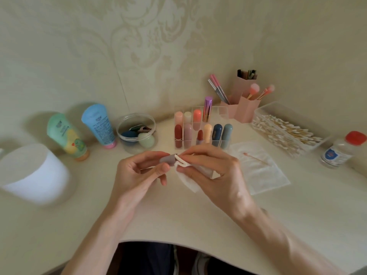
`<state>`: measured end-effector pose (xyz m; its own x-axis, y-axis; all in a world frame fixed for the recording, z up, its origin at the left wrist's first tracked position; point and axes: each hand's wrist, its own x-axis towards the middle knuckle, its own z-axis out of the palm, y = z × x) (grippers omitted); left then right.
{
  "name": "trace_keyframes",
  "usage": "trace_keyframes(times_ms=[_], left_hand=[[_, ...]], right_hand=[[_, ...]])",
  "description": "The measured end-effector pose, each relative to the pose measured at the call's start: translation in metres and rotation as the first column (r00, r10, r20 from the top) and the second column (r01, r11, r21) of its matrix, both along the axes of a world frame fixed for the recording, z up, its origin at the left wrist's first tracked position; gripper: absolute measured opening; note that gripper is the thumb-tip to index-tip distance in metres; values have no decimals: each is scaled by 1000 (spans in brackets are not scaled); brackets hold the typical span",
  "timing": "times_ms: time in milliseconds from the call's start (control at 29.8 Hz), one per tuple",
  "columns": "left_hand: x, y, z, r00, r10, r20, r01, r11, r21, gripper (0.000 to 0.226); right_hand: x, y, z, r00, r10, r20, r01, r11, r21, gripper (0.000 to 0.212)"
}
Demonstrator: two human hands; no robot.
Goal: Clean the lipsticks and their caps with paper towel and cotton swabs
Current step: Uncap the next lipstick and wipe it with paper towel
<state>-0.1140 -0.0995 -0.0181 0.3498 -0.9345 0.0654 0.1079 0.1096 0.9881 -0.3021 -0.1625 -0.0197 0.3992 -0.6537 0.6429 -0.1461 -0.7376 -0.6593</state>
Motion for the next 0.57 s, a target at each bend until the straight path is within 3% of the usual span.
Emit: trace_keyframes(times_ms=[201, 469, 570], left_hand=[[4, 3, 0, 1000, 24, -14, -24, 1000, -5, 35], [3, 2, 4, 999, 16, -31, -16, 1000, -2, 18], [3, 2, 3, 999, 29, -34, -29, 1000, 0, 25]], right_hand=[[0, -4, -3, 999, 34, -15, -34, 999, 12, 23], [0, -9, -6, 991, 130, -28, -127, 988, 87, 27], [-2, -10, -4, 988, 151, -18, -148, 982, 117, 27]])
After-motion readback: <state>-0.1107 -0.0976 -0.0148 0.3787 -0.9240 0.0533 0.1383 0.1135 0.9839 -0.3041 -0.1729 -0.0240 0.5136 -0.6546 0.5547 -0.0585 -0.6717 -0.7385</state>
